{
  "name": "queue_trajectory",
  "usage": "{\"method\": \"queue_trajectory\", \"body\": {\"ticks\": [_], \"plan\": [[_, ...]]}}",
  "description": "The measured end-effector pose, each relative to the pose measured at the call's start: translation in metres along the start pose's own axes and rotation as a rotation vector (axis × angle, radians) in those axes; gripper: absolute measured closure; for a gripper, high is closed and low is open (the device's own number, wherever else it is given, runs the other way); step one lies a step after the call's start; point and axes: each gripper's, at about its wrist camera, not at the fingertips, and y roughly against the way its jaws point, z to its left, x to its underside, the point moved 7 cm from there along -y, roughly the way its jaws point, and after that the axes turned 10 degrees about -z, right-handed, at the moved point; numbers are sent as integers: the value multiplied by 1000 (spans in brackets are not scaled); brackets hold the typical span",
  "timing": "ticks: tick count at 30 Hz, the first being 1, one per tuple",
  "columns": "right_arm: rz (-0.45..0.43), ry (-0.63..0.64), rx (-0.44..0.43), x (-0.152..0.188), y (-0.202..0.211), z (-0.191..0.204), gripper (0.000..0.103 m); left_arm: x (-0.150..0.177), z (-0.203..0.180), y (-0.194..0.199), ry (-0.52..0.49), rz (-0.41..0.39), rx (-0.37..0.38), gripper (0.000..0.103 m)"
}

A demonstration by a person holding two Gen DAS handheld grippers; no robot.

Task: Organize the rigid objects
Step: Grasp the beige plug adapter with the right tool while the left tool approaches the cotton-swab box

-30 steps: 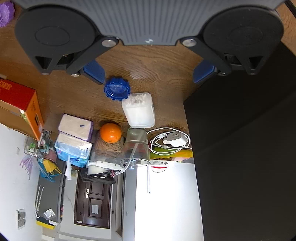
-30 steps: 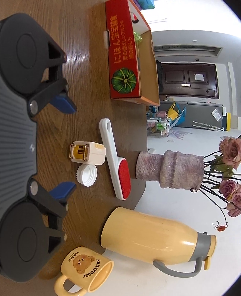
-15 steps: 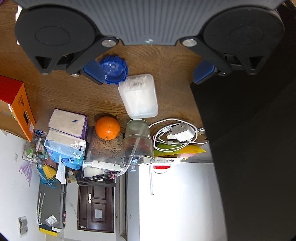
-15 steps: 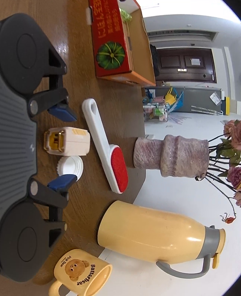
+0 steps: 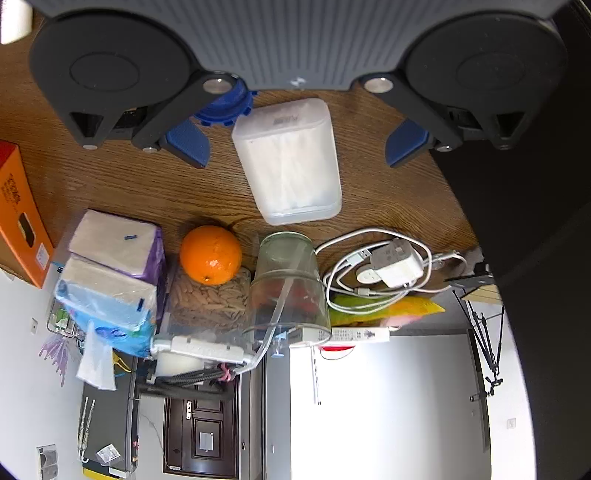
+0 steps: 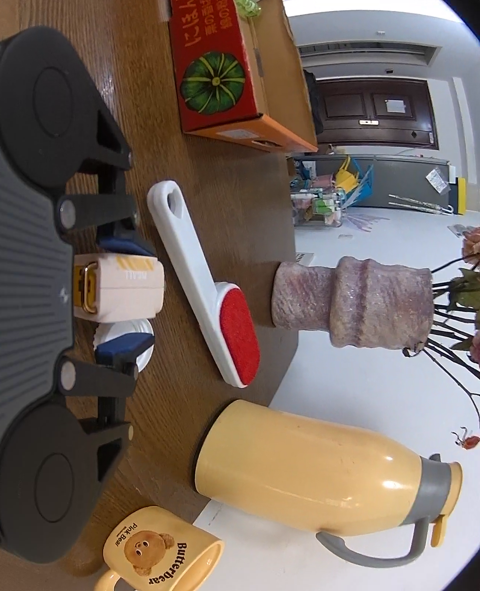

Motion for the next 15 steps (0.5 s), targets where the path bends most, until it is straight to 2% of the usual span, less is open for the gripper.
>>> {"method": "queue_trajectory", "body": {"ticks": [4, 11, 14, 15], "plan": [[8, -1, -8, 0, -3, 2, 69, 4, 2, -17, -4, 29, 3, 0], [15, 8, -4, 0, -6, 3, 69, 2, 0, -35, -26, 52, 19, 2], [15, 9, -4, 0, -5, 4, 69, 2, -1, -42, -38, 67, 30, 9], [15, 10, -4, 0, -5, 3, 69, 2, -1, -45, -41, 74, 31, 14]]}}
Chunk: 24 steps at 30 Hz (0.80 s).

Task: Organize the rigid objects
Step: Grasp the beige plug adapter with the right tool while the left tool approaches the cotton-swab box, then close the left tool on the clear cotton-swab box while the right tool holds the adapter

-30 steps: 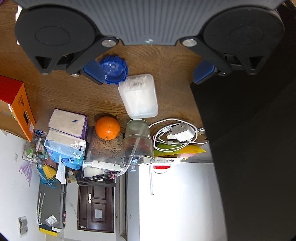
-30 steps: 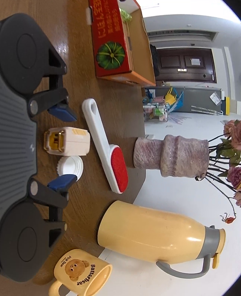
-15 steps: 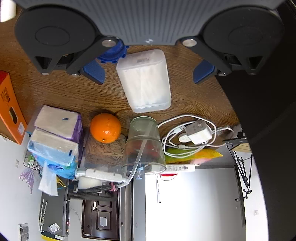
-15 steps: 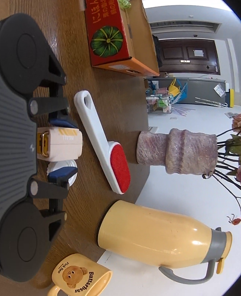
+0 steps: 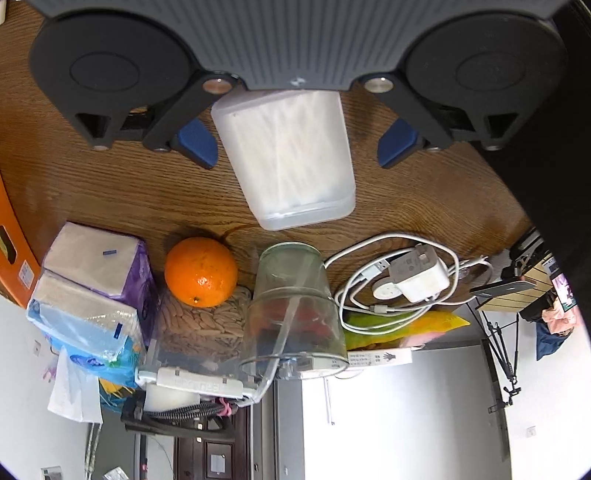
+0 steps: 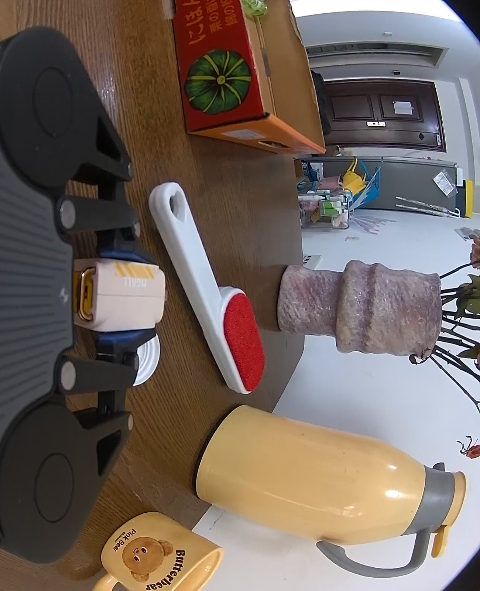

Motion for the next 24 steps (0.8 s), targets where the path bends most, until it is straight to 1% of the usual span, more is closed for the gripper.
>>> {"method": "queue_trajectory", "body": {"ticks": [1, 3, 4, 7, 16, 24], "plan": [[0, -1, 0, 0, 0, 0, 69, 1, 0, -3, -3, 8, 4, 19], [0, -1, 0, 0, 0, 0, 69, 2, -1, -7, -11, 23, 16, 23], [0, -1, 1, 0, 0, 0, 69, 2, -1, -8, -18, 27, 16, 28], [0, -1, 1, 0, 0, 0, 69, 3, -1, -11, -25, 36, 22, 36], [-3, -7, 1, -1, 1, -2, 70, 2, 0, -10, -30, 29, 25, 37], [-38, -1, 4, -3, 8, -3, 71, 1, 0, -3, -31, 7, 12, 37]]}}
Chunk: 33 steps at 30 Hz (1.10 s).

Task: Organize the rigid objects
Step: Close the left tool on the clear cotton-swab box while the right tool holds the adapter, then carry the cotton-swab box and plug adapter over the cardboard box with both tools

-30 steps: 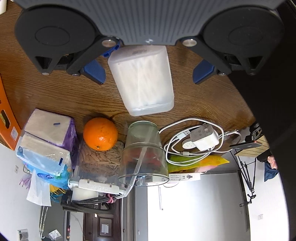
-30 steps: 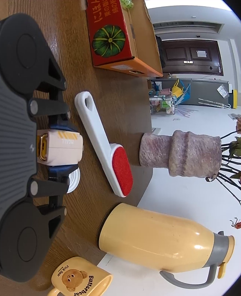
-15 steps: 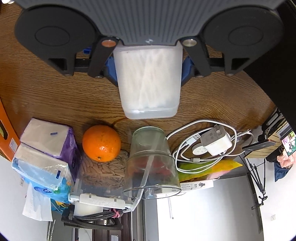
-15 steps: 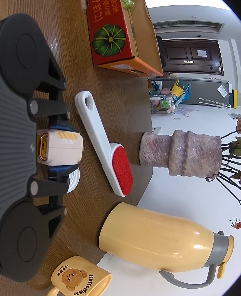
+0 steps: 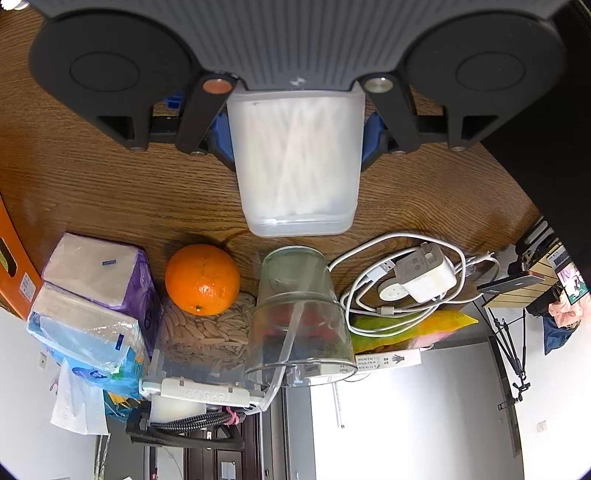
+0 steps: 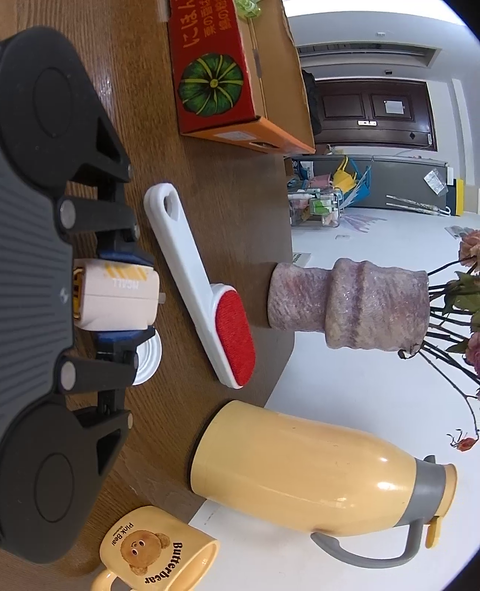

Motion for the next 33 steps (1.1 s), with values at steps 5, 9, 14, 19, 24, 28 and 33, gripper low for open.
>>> {"method": "queue_trajectory", "body": {"ticks": [5, 9, 14, 19, 24, 28, 33], "plan": [[-20, 1, 5, 0, 6, 0, 71, 0, 1, 6, 6, -13, -9, 37], [-36, -2, 0, -1, 13, 0, 71, -3, 1, 16, 7, -42, -14, 37], [-53, -11, -11, -3, 22, 1, 71, -6, -1, 33, 16, -85, -7, 37], [-66, -27, -22, -5, 28, 0, 71, -6, -2, 52, 23, -125, -2, 37], [-80, -41, -40, -6, 38, 0, 71, -1, -11, 71, 9, -149, 9, 37], [-88, -50, -53, -6, 46, 0, 71, 3, -19, 85, 1, -166, 31, 37], [-101, -63, -72, -5, 56, -1, 71, 10, -28, 104, -2, -178, 47, 37]]}}
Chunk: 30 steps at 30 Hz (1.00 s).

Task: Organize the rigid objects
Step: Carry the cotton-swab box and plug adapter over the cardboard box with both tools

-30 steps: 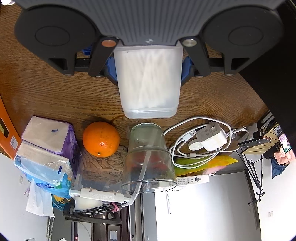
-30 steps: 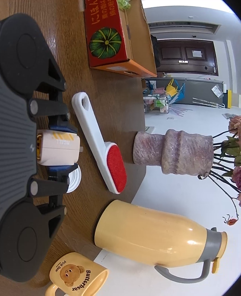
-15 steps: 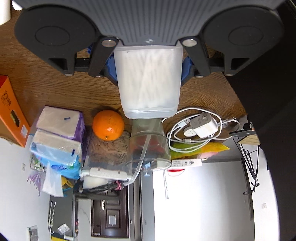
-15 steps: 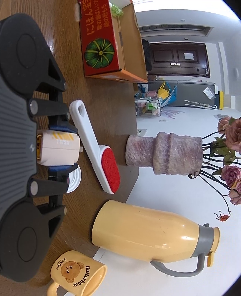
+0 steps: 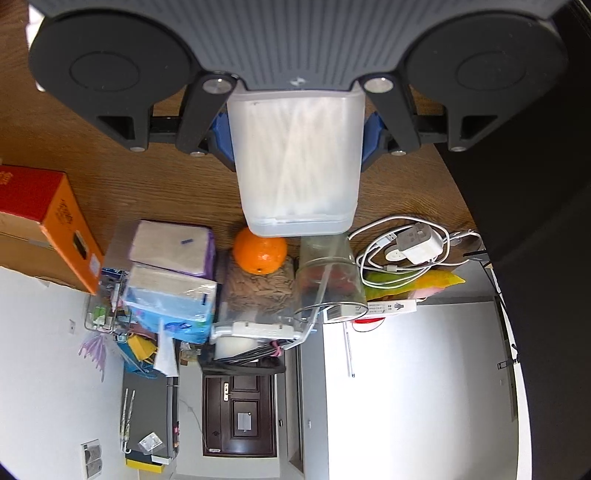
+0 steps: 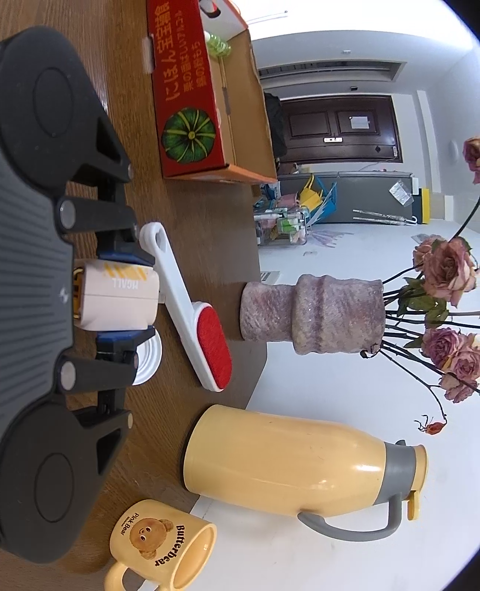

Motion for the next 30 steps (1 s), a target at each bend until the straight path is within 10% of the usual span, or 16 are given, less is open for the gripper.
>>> {"method": "queue_trajectory", "body": {"ticks": [30], "plan": [[-87, -4, -210, -8, 81, 26, 71, 13, -89, 119, -13, -78, 146, 37]]}}
